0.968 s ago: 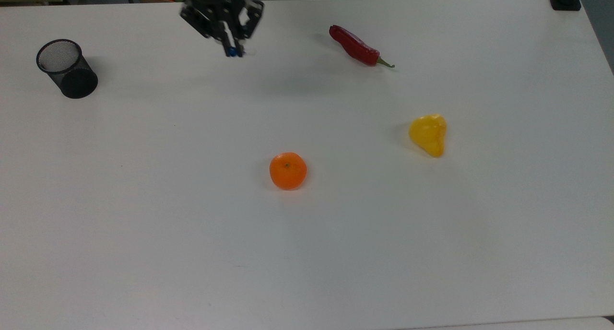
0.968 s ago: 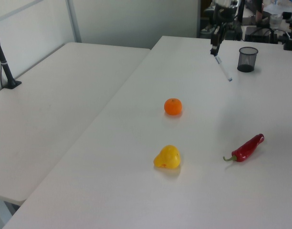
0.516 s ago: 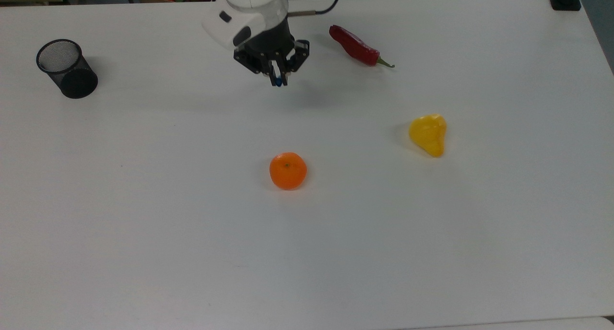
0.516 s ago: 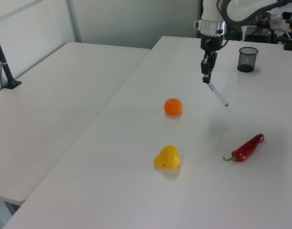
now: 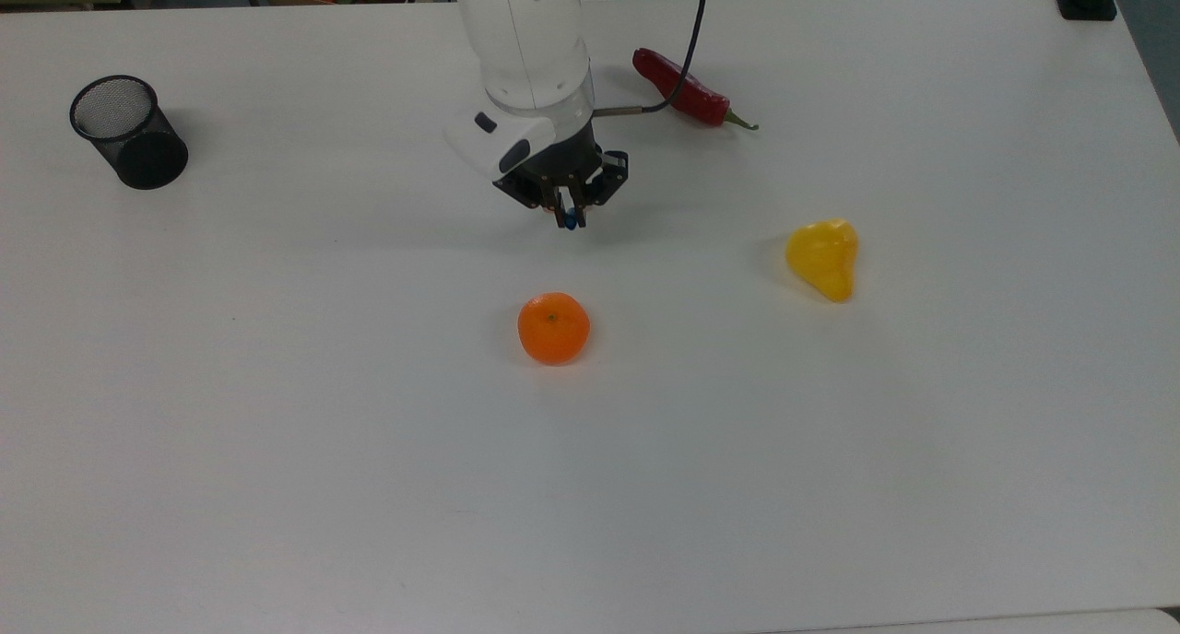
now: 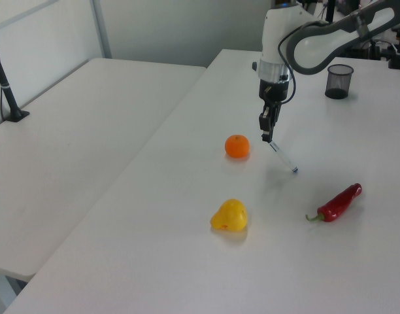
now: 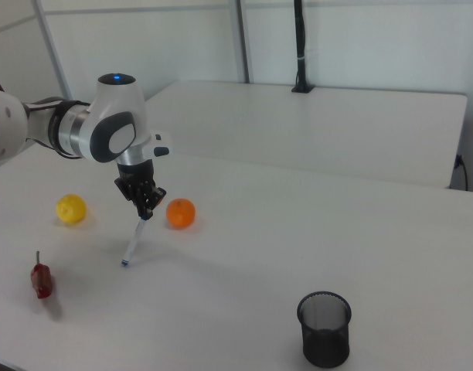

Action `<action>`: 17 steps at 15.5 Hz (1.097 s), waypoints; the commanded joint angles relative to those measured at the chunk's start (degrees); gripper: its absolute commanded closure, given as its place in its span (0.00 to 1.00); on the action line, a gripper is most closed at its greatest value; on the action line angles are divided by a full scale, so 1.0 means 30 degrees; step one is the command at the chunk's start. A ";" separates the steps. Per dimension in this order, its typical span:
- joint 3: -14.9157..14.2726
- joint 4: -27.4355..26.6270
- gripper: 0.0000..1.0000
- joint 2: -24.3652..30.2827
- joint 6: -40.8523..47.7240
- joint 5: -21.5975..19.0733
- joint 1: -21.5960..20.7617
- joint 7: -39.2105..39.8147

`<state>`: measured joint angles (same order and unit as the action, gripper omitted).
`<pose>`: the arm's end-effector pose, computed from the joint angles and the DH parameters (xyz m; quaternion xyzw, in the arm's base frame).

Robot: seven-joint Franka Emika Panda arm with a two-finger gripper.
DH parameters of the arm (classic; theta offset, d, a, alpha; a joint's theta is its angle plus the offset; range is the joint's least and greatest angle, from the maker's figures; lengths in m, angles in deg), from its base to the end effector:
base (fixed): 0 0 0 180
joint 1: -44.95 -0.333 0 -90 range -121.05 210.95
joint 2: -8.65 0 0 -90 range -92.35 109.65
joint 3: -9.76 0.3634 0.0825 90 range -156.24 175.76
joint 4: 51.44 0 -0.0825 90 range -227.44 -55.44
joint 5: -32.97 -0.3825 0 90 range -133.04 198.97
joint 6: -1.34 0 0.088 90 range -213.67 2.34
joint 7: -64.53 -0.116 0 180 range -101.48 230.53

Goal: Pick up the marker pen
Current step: 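Carry the marker toward the orange and lower it to the table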

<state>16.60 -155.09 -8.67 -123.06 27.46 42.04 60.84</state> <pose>0.6430 0.1083 0.4203 -0.9976 -0.0236 -0.0236 0.0613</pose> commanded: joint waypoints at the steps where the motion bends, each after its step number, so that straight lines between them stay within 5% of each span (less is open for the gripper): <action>1: -0.0055 -0.0050 0.90 -0.0758 -0.1305 0.0400 -0.0405 -0.0529; 5: -0.0055 -0.0138 0.84 -0.1519 -0.2594 0.1163 -0.0551 -0.0529; 14: -0.0055 -0.0050 0.00 -0.1113 -0.2013 0.1163 -0.0523 -0.0500; 17: -0.0084 0.0037 0.00 -0.0002 -0.0436 0.1134 -0.0405 -0.0529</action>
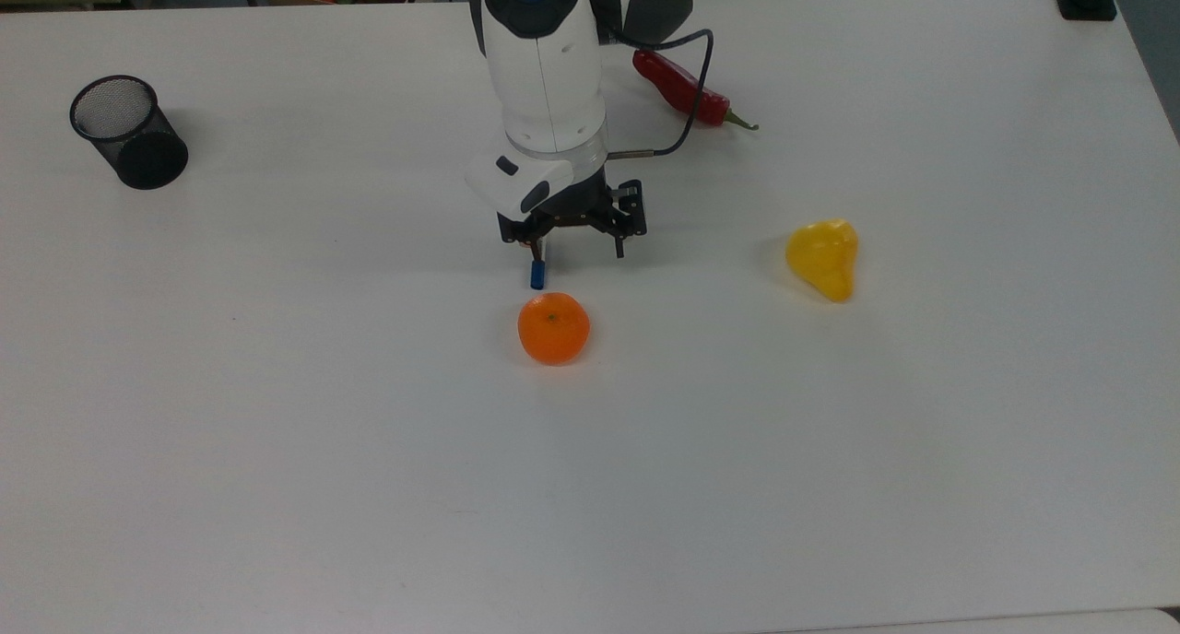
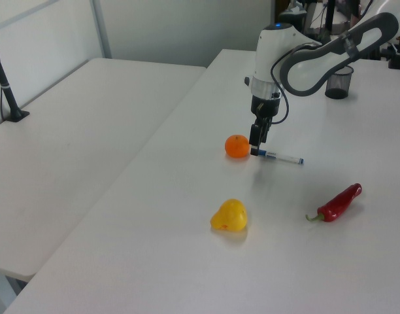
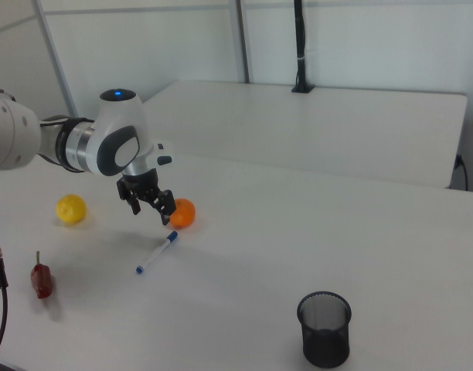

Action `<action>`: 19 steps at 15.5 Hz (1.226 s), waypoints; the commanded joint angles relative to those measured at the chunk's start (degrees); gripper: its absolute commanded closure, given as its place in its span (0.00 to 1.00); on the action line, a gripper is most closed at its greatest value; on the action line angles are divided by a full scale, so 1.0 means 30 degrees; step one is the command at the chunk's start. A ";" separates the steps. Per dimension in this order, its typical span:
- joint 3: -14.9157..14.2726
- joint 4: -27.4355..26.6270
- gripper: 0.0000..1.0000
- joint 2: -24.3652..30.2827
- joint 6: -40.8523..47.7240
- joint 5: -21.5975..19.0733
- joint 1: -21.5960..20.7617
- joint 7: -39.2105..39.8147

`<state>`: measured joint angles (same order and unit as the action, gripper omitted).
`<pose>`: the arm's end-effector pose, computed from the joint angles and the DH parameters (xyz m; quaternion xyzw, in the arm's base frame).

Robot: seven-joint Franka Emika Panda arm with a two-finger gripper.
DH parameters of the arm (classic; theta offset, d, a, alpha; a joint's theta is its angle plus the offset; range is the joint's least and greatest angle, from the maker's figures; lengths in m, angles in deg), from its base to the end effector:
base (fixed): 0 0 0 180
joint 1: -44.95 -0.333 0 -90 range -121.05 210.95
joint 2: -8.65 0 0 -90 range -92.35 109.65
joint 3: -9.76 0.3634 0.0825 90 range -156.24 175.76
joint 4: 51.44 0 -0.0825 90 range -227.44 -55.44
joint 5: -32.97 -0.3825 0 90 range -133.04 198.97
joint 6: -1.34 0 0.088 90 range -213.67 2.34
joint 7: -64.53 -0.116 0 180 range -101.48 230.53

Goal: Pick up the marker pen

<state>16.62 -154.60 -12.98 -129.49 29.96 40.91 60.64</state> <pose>0.6605 0.1207 0.3855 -0.9969 -0.0396 -0.0478 0.0491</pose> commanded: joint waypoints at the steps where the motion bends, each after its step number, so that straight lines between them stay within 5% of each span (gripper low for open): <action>1: -0.0117 -0.0098 0.00 0.1903 0.2410 0.0300 -0.0001 -0.0461; 7: -0.0439 -0.0068 0.00 0.5418 0.6336 0.0271 0.0438 -0.0490; 14: -0.3043 0.1918 0.00 0.7650 1.2134 0.0065 -0.0087 -0.0520; 19: -0.4362 0.2158 0.00 0.8441 1.2379 0.0007 -0.0380 -0.0228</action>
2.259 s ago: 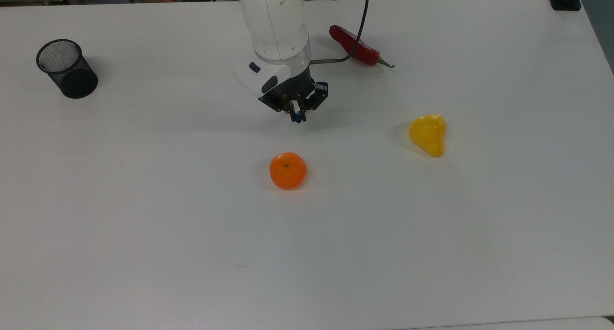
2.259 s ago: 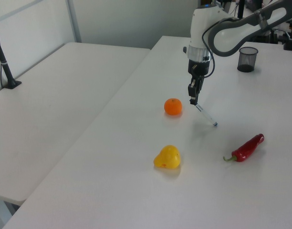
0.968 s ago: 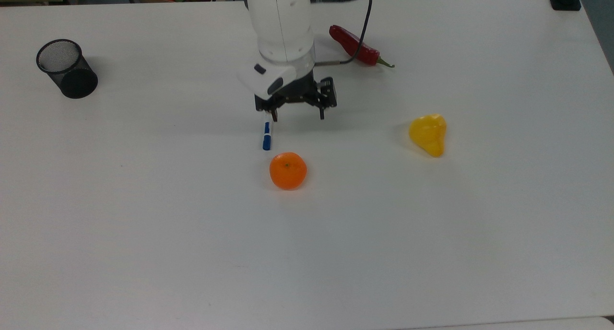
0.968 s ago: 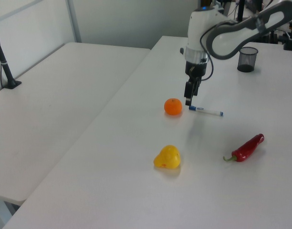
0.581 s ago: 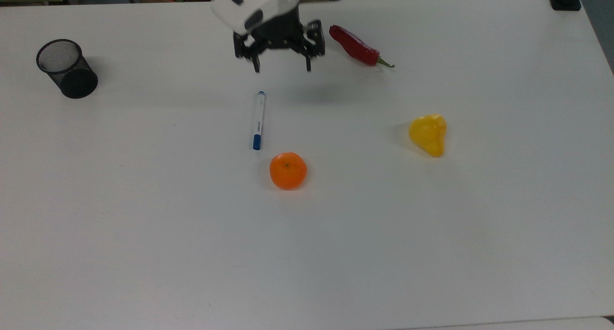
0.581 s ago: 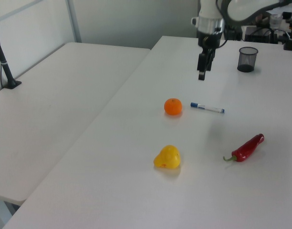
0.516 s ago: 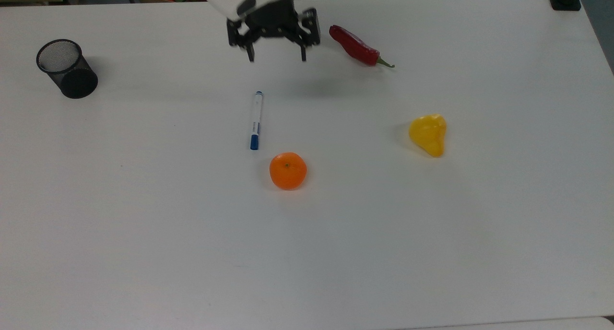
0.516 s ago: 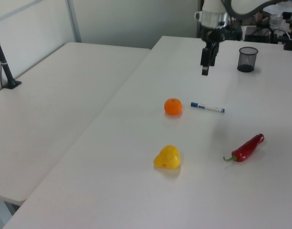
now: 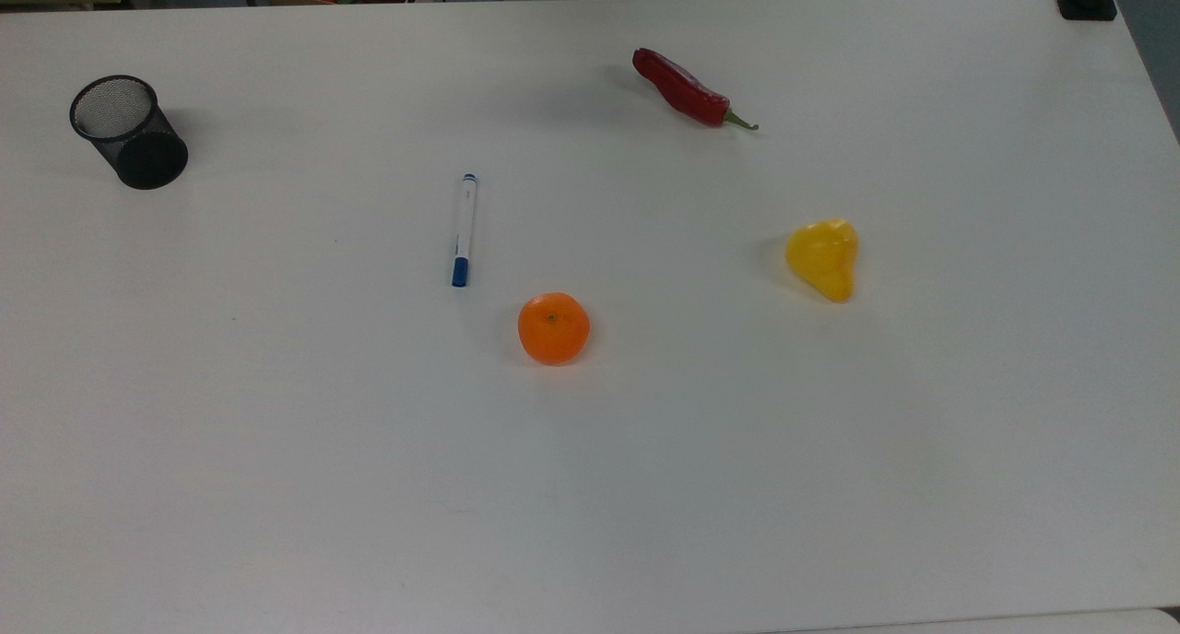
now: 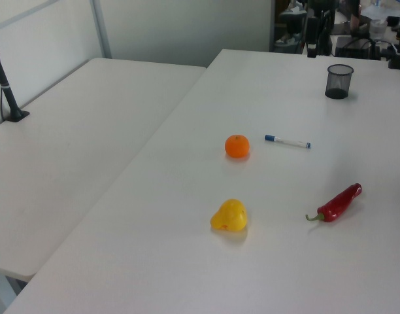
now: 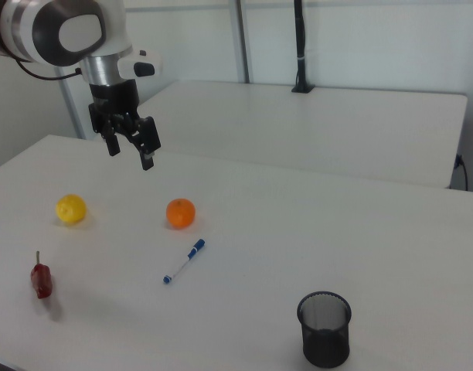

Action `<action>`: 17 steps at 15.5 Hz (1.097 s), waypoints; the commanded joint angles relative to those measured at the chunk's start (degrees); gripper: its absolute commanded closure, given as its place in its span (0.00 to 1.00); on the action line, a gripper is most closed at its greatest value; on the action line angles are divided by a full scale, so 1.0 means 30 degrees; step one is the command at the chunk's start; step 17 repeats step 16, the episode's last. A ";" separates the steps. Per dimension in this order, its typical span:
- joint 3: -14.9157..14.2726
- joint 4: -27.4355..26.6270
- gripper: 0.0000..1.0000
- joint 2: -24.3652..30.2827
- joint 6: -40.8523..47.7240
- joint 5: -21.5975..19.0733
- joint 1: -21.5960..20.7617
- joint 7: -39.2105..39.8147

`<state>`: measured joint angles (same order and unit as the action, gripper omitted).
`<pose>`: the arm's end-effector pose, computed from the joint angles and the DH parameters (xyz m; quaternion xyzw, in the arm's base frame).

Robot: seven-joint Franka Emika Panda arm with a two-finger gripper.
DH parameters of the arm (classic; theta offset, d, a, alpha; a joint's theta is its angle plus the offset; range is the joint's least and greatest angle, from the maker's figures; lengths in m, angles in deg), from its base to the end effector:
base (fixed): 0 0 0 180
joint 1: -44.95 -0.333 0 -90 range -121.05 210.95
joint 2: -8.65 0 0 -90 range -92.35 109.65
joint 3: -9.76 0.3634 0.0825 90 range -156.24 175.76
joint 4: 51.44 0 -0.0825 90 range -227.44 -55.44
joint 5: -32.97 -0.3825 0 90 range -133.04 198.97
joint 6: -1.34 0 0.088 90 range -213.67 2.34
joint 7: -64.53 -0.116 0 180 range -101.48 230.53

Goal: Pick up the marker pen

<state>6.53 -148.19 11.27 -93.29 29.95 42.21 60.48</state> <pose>0.5423 0.0003 0.6394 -0.9987 0.0416 -0.0035 0.0277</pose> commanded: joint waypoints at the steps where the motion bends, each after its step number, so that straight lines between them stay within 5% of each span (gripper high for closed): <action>1: -0.1293 0.0023 0.00 0.0359 0.0255 -0.0137 -0.0872 0.0175; 7: -0.1501 -0.0006 0.00 0.0213 -0.1793 -0.0607 -0.0872 0.4130; 17: -0.1472 0.0023 0.00 0.0241 -0.1767 -0.0549 -0.0814 0.4075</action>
